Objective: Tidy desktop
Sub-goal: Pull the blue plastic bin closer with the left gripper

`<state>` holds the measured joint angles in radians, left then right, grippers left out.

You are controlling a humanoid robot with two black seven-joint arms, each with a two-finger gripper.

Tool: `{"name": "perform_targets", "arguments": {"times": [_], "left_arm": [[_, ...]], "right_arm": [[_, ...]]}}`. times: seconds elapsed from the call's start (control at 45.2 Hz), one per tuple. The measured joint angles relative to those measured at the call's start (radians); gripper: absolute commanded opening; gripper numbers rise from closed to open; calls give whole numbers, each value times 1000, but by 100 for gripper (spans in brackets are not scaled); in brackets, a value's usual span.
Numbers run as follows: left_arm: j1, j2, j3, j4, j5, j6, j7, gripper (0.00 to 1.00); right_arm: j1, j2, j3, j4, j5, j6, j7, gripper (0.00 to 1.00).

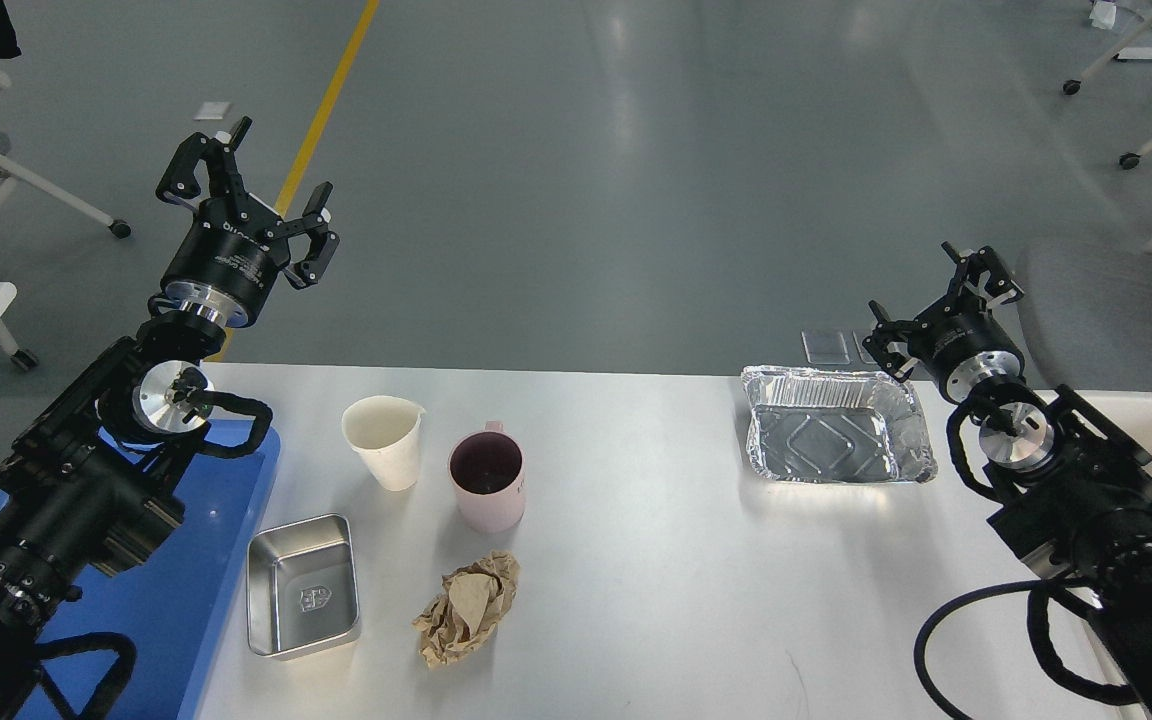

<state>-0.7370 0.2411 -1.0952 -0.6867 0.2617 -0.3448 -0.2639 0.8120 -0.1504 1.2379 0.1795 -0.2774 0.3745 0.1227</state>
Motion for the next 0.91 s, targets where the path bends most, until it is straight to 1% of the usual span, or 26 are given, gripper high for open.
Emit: {"name": "perform_targets", "arguments": {"times": [0.088, 0.199, 0.376, 0.487, 0.575, 0.664, 0.818, 0.907], "left_arm": [[23, 23, -9, -35, 106, 43, -1, 87], [51, 35, -8, -74, 171, 93, 0, 87], [73, 47, 12, -123, 254, 109, 1, 86], [83, 88, 81, -165, 314, 109, 2, 86], [86, 139, 165, -207, 325, 99, 2, 87], [95, 179, 218, -229, 326, 75, 0, 87], [115, 255, 278, -263, 326, -37, -6, 88], [128, 321, 309, -308, 327, -73, -7, 87]], "right_arm": [[-1, 0, 0, 0, 0, 0, 0, 100], [-2, 0, 0, 4, 0, 0, 0, 100], [-3, 3, 0, 5, 0, 0, 0, 100], [-4, 3, 0, 5, 0, 0, 0, 100], [-10, 3, 0, 5, 0, 0, 0, 100], [-14, 0, 0, 5, 0, 0, 0, 100], [-20, -1, -1, 5, 0, 1, 0, 100], [-23, -1, -1, 8, 0, 1, 0, 100]]}}
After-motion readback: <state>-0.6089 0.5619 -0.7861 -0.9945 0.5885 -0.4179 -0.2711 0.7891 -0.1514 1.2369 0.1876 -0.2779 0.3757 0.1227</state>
